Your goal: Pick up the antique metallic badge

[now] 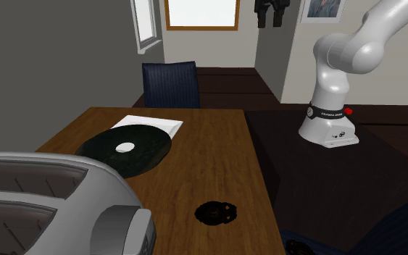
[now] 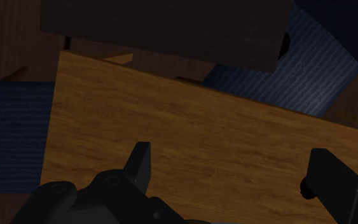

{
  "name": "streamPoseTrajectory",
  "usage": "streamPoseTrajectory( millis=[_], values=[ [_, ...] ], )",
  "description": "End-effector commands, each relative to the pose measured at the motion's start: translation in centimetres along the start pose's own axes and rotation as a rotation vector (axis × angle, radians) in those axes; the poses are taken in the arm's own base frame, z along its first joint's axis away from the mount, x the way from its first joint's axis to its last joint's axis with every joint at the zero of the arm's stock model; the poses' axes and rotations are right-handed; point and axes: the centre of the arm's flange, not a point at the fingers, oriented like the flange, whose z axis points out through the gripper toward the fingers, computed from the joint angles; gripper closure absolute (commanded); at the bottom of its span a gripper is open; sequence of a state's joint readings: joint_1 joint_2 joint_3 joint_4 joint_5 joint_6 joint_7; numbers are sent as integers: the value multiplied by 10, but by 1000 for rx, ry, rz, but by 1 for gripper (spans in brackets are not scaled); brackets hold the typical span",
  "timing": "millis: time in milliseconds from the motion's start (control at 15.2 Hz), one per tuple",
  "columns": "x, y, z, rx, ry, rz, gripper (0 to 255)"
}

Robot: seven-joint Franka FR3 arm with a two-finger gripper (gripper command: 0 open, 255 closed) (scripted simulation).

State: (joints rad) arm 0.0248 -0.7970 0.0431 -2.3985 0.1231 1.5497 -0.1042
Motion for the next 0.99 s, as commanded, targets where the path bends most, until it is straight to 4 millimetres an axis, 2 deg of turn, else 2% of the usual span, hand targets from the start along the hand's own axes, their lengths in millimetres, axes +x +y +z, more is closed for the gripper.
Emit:
streamPoseTrajectory(
  millis=[0, 924],
  values=[
    [0, 0, 0, 0, 0, 0, 0],
    [86, -118, 121, -42, -10, 72, 0]
  ],
)
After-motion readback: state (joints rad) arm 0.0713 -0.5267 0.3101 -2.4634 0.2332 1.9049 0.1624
